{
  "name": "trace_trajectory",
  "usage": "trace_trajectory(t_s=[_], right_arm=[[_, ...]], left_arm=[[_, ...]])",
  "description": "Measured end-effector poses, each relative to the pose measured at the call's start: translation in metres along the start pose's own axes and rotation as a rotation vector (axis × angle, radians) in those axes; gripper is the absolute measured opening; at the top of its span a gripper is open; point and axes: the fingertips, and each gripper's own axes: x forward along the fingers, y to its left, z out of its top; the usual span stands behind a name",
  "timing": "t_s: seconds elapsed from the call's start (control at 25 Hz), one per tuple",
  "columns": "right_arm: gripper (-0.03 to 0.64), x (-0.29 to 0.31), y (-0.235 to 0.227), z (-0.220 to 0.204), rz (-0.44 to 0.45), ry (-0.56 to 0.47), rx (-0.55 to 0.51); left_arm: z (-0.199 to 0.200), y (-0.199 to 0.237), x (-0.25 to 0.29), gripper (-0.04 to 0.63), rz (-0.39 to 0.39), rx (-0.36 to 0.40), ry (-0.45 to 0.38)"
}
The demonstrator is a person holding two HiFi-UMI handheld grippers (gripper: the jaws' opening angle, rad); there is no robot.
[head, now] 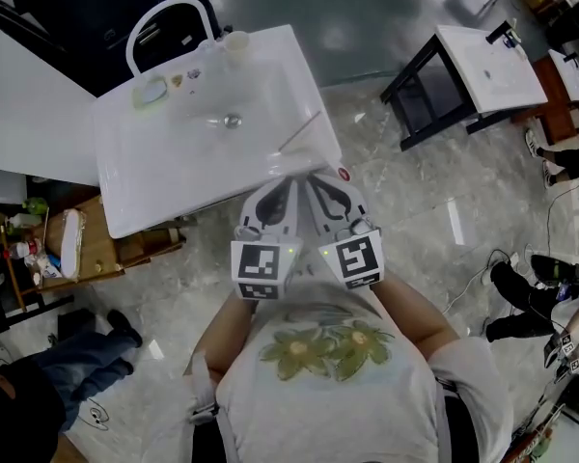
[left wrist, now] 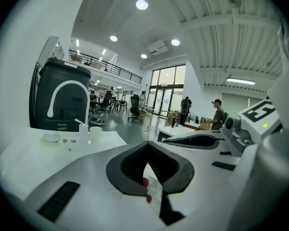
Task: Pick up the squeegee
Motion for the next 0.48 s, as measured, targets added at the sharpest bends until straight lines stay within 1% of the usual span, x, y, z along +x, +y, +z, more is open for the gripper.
trace_trajectory(t_s=[0.48], right_arm=[[0.025, 0.026, -0.020, -0.026, -0.015, 0.091, 0.004]], left_arm=[[-0.017, 0.011, 0.018, 0.008, -0.015, -0.012, 0.059]])
